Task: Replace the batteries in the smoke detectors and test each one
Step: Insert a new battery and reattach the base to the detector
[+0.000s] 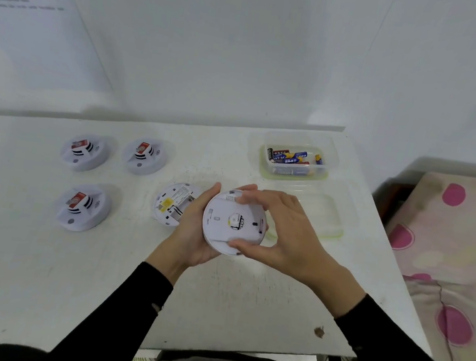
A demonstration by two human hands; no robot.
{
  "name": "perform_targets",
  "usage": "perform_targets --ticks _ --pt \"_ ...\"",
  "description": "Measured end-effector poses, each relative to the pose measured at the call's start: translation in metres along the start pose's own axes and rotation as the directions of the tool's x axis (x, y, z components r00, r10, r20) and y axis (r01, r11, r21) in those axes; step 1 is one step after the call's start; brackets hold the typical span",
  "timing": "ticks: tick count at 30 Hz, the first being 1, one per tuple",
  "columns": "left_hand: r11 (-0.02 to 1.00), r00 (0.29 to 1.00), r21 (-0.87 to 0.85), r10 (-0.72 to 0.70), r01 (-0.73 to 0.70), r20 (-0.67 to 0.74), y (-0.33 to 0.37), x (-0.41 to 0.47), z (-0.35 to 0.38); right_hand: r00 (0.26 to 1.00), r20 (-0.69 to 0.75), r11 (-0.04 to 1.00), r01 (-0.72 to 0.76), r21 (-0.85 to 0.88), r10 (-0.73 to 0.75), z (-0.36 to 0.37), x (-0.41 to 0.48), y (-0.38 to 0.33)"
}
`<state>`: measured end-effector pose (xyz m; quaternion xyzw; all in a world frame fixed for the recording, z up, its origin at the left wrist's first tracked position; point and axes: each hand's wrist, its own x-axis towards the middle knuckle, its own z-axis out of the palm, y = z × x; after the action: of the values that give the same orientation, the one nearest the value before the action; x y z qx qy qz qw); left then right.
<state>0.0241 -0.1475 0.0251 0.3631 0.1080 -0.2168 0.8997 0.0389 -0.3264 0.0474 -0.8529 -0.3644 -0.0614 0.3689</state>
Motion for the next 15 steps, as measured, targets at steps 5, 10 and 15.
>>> perform_targets --ticks 5,10,15 --pt "0.993 0.997 0.1 -0.05 0.055 -0.052 0.009 -0.002 0.008 1.0 0.029 0.993 -0.016 0.113 0.013 -0.001 0.003 0.001" --pt "0.986 0.993 0.139 -0.077 0.089 -0.092 0.013 -0.002 0.01 0.998 0.051 0.979 -0.048 0.196 0.039 0.0 0.005 0.0" --pt "0.984 0.992 0.151 -0.082 0.097 -0.098 0.014 -0.004 0.013 0.994 0.104 0.982 -0.058 0.182 0.04 -0.002 0.007 -0.001"
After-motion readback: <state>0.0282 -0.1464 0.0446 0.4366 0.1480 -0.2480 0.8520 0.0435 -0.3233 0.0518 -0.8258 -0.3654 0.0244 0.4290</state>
